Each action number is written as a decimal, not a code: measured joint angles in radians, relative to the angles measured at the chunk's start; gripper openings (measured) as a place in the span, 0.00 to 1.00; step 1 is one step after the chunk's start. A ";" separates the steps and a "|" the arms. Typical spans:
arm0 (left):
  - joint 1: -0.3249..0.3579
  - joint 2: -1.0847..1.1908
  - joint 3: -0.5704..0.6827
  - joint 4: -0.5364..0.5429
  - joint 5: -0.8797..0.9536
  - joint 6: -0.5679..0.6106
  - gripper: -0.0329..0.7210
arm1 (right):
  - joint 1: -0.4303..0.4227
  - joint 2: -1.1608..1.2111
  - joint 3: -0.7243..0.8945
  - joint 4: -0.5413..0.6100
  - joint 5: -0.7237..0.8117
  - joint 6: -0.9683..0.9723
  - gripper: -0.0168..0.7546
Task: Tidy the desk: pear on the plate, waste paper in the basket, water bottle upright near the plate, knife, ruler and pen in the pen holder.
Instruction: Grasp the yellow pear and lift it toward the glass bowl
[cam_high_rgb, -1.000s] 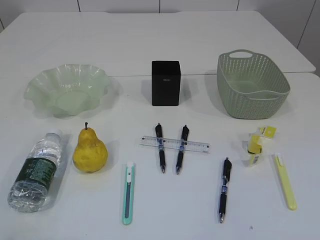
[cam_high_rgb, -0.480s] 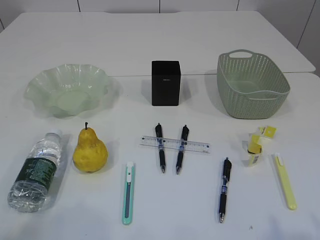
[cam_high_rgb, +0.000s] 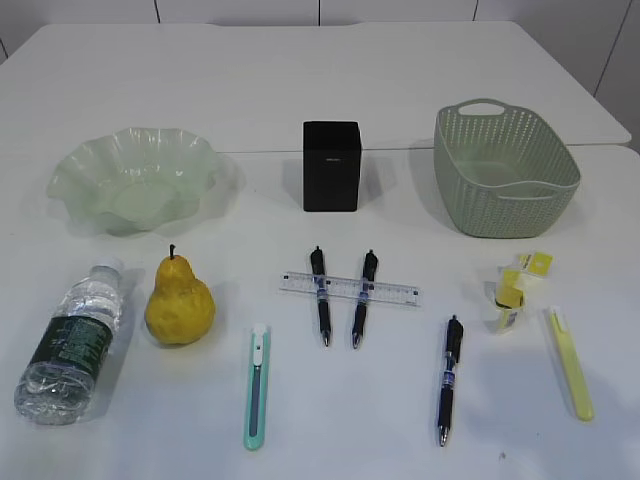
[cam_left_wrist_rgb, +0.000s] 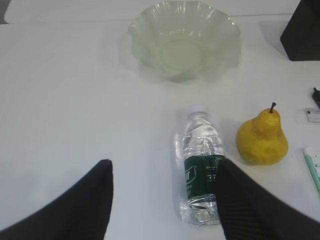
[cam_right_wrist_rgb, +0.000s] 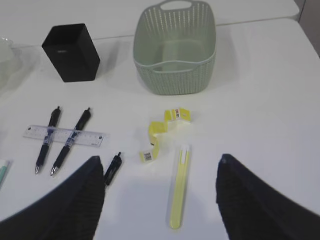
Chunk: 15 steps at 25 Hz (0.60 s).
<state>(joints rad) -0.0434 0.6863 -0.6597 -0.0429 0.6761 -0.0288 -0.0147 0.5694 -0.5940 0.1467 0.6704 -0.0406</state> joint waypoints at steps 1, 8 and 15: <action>-0.013 0.045 -0.020 0.002 0.000 0.000 0.65 | 0.000 0.040 -0.020 0.001 0.013 0.000 0.69; -0.109 0.391 -0.299 0.010 0.148 0.000 0.65 | 0.000 0.286 -0.177 0.017 0.192 -0.044 0.69; -0.190 0.785 -0.666 -0.024 0.417 0.000 0.65 | 0.000 0.425 -0.280 0.021 0.250 -0.079 0.69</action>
<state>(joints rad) -0.2337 1.4716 -1.3254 -0.0673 1.0933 -0.0288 -0.0147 0.9944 -0.8743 0.1679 0.9202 -0.1199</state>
